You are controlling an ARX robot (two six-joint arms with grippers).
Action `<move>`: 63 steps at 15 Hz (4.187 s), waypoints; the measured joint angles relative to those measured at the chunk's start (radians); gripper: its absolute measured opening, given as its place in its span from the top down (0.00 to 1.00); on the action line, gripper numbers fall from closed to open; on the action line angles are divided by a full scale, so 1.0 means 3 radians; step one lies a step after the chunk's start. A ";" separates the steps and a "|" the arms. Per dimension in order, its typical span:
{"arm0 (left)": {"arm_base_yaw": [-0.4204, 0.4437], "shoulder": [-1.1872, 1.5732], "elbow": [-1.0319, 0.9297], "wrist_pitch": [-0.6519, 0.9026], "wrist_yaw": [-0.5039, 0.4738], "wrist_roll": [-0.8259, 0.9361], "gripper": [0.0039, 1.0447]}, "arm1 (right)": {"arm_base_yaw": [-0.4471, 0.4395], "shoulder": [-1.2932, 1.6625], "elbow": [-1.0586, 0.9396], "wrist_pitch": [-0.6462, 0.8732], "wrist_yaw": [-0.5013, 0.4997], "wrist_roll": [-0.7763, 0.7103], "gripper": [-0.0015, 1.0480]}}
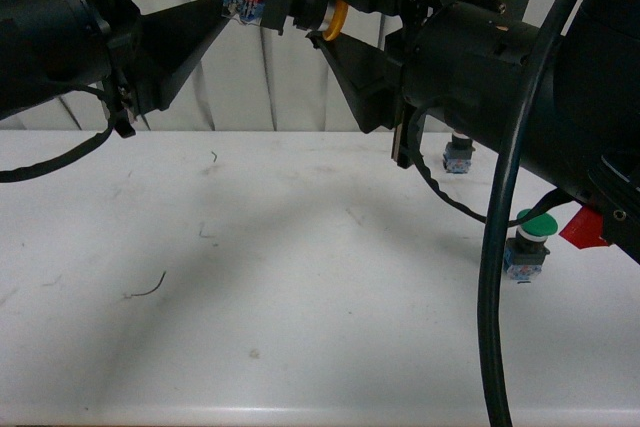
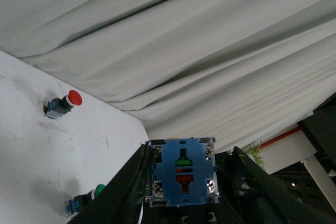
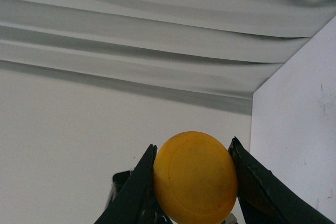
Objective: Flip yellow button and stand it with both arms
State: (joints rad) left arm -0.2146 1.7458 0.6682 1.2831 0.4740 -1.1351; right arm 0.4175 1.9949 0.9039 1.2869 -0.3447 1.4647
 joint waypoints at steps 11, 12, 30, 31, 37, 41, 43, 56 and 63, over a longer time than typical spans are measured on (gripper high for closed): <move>0.0598 0.0462 0.0393 0.0017 -0.0965 0.1163 0.06 | -0.0243 0.0000 0.0000 -0.0018 -0.0076 -0.0170 0.66; 0.0660 0.0528 0.0398 0.0001 -0.1078 0.1441 0.06 | -0.0266 0.0000 0.0000 -0.0015 -0.0080 -0.0196 0.66; 0.0715 -0.2134 -0.1928 -0.0978 -0.1581 0.3733 0.99 | -0.0257 -0.0074 0.0076 -0.0130 -0.0078 -0.0689 0.66; 0.0715 -0.2332 -0.1982 -0.1100 -0.1581 0.3733 0.99 | -0.0234 -0.0078 0.0084 -0.0207 -0.0078 -0.0760 0.66; 0.0715 -0.3403 -0.2169 -0.1956 -0.1581 0.3733 0.99 | -0.0206 -0.0090 0.0150 -0.0458 -0.0034 -0.1036 0.66; 0.0715 -0.4016 -0.2195 -0.2510 -0.1581 0.3735 0.99 | -0.0169 -0.0113 0.0181 -0.0528 -0.0024 -0.1139 0.66; 0.0715 -0.4271 -0.2196 -0.2743 -0.1581 0.3733 0.99 | -0.0169 -0.0113 0.0181 -0.0549 -0.0023 -0.1166 0.66; 0.0715 -0.5731 -0.2195 -0.4321 -0.1582 0.3736 0.99 | -0.0219 -0.0114 0.0181 -0.0665 0.0015 -0.1226 0.66; 0.0715 -0.5790 -0.2195 -0.4289 -0.1582 0.3735 0.51 | -0.0276 -0.0159 0.0402 -0.1942 0.0561 -0.2344 0.66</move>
State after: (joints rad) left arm -0.0002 0.0090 0.0097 -0.0036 -0.0006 -0.0147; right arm 0.3347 1.9472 1.0245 0.7044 -0.1764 0.7616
